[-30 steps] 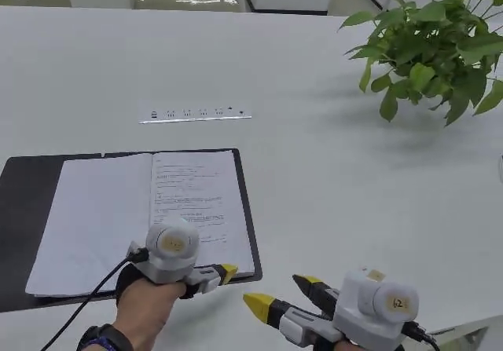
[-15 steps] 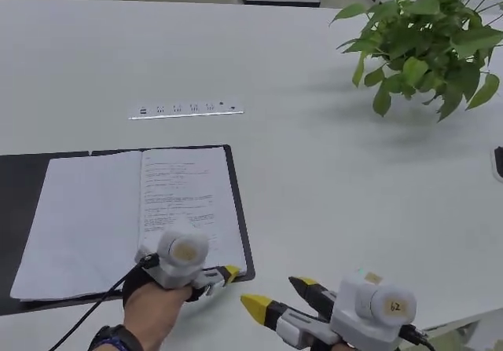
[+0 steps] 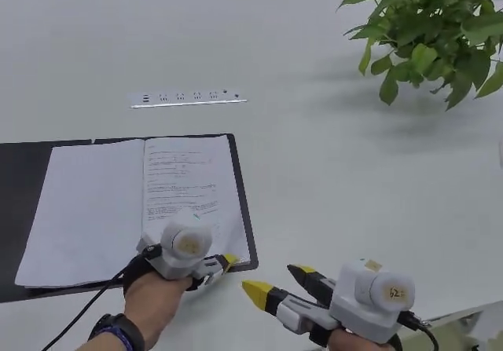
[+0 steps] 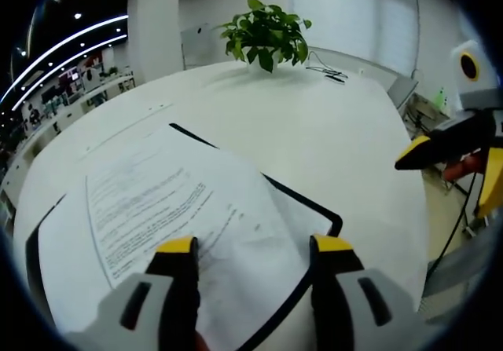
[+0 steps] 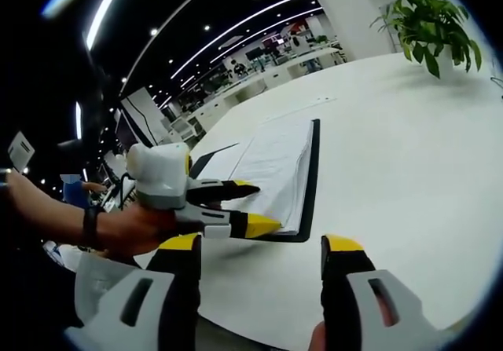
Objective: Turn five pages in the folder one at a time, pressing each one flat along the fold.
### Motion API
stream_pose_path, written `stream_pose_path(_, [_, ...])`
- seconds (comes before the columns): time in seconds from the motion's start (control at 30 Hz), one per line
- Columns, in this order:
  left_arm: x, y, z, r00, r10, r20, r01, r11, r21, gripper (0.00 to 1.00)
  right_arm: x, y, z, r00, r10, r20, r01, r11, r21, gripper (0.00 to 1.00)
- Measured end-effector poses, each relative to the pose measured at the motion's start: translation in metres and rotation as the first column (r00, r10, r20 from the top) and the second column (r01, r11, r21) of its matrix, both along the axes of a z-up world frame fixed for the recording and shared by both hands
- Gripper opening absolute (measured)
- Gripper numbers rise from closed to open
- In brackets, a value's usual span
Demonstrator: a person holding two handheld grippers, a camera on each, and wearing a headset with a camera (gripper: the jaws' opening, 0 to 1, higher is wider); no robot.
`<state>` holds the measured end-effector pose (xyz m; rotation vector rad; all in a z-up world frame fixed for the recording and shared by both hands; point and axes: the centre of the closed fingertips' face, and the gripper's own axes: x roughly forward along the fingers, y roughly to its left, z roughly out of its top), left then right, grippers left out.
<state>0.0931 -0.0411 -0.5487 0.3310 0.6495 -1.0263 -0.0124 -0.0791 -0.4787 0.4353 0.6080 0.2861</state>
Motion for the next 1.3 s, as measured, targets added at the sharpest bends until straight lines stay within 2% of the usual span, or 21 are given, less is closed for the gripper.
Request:
stream_pose_path(0.23, [0.003, 0.002, 0.001, 1.000, 0.006, -0.027, -0.007, 1.000, -0.020, 0.52, 0.015, 0.004, 0.001, 1.000, 0.008, 0.009, -0.008, 1.000, 0.014, 0.58])
stream_pose_path(0.57, [0.005, 0.004, 0.003, 0.998, 0.026, -0.059, -0.028, 0.999, -0.046, 0.48, 0.056, 0.004, 0.005, 0.999, 0.016, 0.044, -0.018, 0.998, 0.052, 0.52])
stream_pose_path(0.63, [0.005, 0.004, 0.003, 0.997, 0.025, -0.066, -0.029, 0.998, -0.055, 0.48, 0.066, 0.003, 0.005, 0.999, 0.012, 0.047, -0.016, 0.998, 0.066, 0.52])
stream_pose_path(0.8, [0.005, 0.005, 0.003, 0.997, 0.023, -0.068, -0.026, 0.998, -0.052, 0.46, 0.091, -0.001, 0.006, 0.997, -0.044, 0.064, 0.034, 0.988, 0.150, 0.49])
stream_pose_path(0.87, [0.005, 0.006, 0.003, 0.997, 0.022, -0.069, -0.026, 0.998, -0.053, 0.46, 0.100, 0.000, 0.003, 0.997, -0.058, 0.053, 0.046, 0.981, 0.190, 0.48])
stream_pose_path(1.03, [0.005, 0.008, 0.003, 0.997, 0.022, -0.074, -0.026, 0.998, -0.055, 0.45, 0.121, 0.002, -0.004, 0.997, -0.058, 0.048, 0.046, 0.975, 0.218, 0.47])
stream_pose_path(1.3, [0.004, 0.009, 0.004, 0.996, 0.021, -0.085, -0.026, 0.998, -0.058, 0.45, 0.137, 0.007, -0.017, 0.999, -0.054, 0.003, 0.051, 0.962, 0.268, 0.45])
